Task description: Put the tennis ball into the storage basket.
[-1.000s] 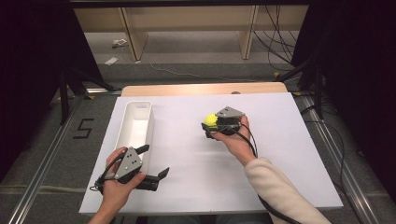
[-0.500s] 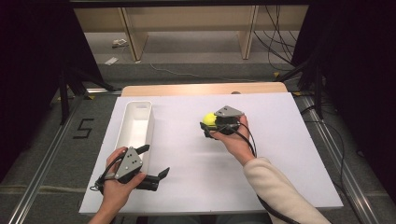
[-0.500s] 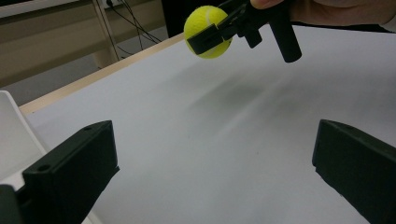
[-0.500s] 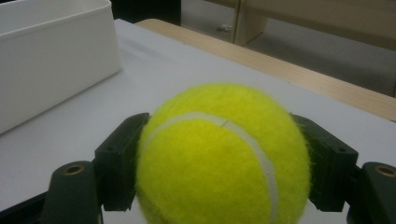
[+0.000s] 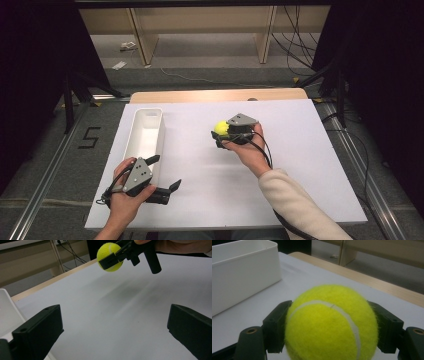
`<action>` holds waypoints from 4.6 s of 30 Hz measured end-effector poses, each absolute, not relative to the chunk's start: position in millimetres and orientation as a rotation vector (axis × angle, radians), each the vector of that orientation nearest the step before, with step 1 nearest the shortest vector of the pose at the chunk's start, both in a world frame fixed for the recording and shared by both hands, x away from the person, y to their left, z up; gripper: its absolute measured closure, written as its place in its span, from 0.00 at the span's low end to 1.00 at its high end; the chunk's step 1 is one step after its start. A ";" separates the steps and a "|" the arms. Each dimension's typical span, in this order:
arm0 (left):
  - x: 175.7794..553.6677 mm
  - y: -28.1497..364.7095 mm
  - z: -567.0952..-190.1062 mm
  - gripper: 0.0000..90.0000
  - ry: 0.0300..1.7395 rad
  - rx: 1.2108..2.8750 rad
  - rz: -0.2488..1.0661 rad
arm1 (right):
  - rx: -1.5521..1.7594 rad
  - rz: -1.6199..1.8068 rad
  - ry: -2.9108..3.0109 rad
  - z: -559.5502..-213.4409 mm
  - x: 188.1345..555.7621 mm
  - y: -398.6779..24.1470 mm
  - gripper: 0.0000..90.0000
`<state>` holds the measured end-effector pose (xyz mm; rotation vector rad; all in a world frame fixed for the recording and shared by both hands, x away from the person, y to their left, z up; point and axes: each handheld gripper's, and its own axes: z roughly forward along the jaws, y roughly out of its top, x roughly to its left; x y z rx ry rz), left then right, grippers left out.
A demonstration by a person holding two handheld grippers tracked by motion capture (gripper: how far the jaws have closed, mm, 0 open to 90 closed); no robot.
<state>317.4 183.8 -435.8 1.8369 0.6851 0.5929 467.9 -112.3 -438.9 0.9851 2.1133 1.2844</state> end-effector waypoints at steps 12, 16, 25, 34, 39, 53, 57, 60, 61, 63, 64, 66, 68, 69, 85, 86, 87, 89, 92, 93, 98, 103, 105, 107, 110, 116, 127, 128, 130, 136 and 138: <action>317.5 183.9 -435.8 0.00 0.685 1.838 0.594 | 0.963 1.285 2.124 -438.7 464.7 -105.2 0.30; 317.3 184.4 -435.7 0.00 0.687 1.838 0.593 | 0.957 1.285 2.129 -438.7 463.6 -103.5 0.30; 317.3 184.2 -435.5 0.00 0.686 1.837 0.595 | 0.943 1.289 2.131 -438.6 461.4 -99.6 0.30; 317.3 184.2 -435.5 0.00 0.686 1.837 0.594 | 0.935 1.303 2.133 -437.3 459.7 -94.9 0.30; 317.3 184.1 -435.4 0.00 0.686 1.836 0.593 | 0.925 1.309 2.137 -436.4 458.8 -91.2 0.30; 317.4 184.4 -435.6 0.00 0.687 1.836 0.591 | 0.900 1.312 2.155 -437.2 455.7 -86.2 0.30; 317.3 184.4 -435.6 0.00 0.688 1.835 0.590 | 0.898 1.313 2.157 -437.3 454.7 -84.6 0.30; 317.4 184.3 -435.5 0.00 0.685 1.837 0.591 | 0.894 1.314 2.158 -437.3 454.3 -84.1 0.30; 317.5 184.3 -435.5 0.00 0.685 1.837 0.592 | 0.895 1.313 2.158 -437.2 454.2 -84.0 0.30; 317.5 184.0 -435.6 0.00 0.684 1.836 0.592 | 0.895 1.312 2.160 -437.2 454.2 -84.0 0.30; 317.5 183.9 -435.6 0.00 0.684 1.836 0.592 | 0.895 1.313 2.160 -437.2 454.1 -84.0 0.30; 317.4 183.8 -435.6 0.00 0.683 1.836 0.590 | 0.896 1.314 2.159 -437.0 454.2 -84.0 0.30; 317.6 183.9 -435.6 0.00 0.684 1.835 0.591 | 0.897 1.319 2.158 -436.2 454.4 -83.9 0.30; 317.7 183.7 -435.7 0.00 0.683 1.836 0.592 | 0.897 1.321 2.159 -435.5 454.5 -83.9 0.30; 316.6 183.1 -435.2 0.00 0.683 1.839 0.591 | 0.898 1.341 2.168 -434.7 453.4 -74.2 0.30; 316.3 182.9 -435.2 0.00 0.682 1.840 0.591 | 0.899 1.339 2.170 -434.8 453.2 -73.6 0.30; 316.2 182.8 -435.0 0.00 0.680 1.841 0.594 | 0.897 1.339 2.172 -434.9 452.9 -73.0 0.30; 316.3 182.2 -434.9 0.00 0.678 1.838 0.591 | 0.895 1.339 2.173 -434.5 452.6 -72.6 0.30; 316.2 181.6 -435.1 0.00 0.675 1.840 0.590 | 0.899 1.339 2.175 -433.9 452.6 -73.2 0.30; 316.4 181.5 -435.2 0.00 0.675 1.840 0.589 | 0.899 1.340 2.173 -433.4 452.8 -73.5 0.30; 315.8 180.5 -434.9 0.00 0.670 1.844 0.594 | 0.909 1.348 2.168 -429.6 453.4 -74.3 0.30; 315.8 179.8 -434.9 0.00 0.667 1.847 0.594 | 0.919 1.352 2.174 -429.6 454.0 -72.0 0.30; 315.8 180.9 -434.7 0.00 0.671 1.842 0.598 | 0.924 1.357 2.175 -429.9 453.8 -70.9 0.30; 316.4 181.5 -434.9 0.00 0.675 1.842 0.597 | 0.923 1.357 2.175 -431.3 454.0 -69.8 0.30; 316.1 180.7 -434.8 0.00 0.671 1.842 0.598 | 0.928 1.361 2.182 -432.5 453.7 -67.9 0.30; 316.1 180.8 -434.8 0.00 0.672 1.842 0.598 | 0.926 1.367 2.176 -431.2 453.5 -64.5 0.30; 316.2 181.1 -434.8 0.00 0.673 1.837 0.589 | 0.918 1.355 2.193 -434.8 452.7 -57.6 0.30; 316.4 180.9 -434.9 0.00 0.672 1.837 0.588 | 0.919 1.352 2.194 -434.5 452.7 -57.1 0.30; 316.7 180.7 -435.0 0.00 0.674 1.838 0.589 | 0.915 1.356 2.191 -433.3 453.4 -56.1 0.30; 317.2 179.8 -435.2 0.00 0.673 1.838 0.586 | 0.915 1.361 2.196 -430.8 455.4 -51.4 0.30; 317.0 179.8 -434.9 0.00 0.670 1.838 0.589 | 0.908 1.363 2.195 -430.3 455.3 -49.5 0.30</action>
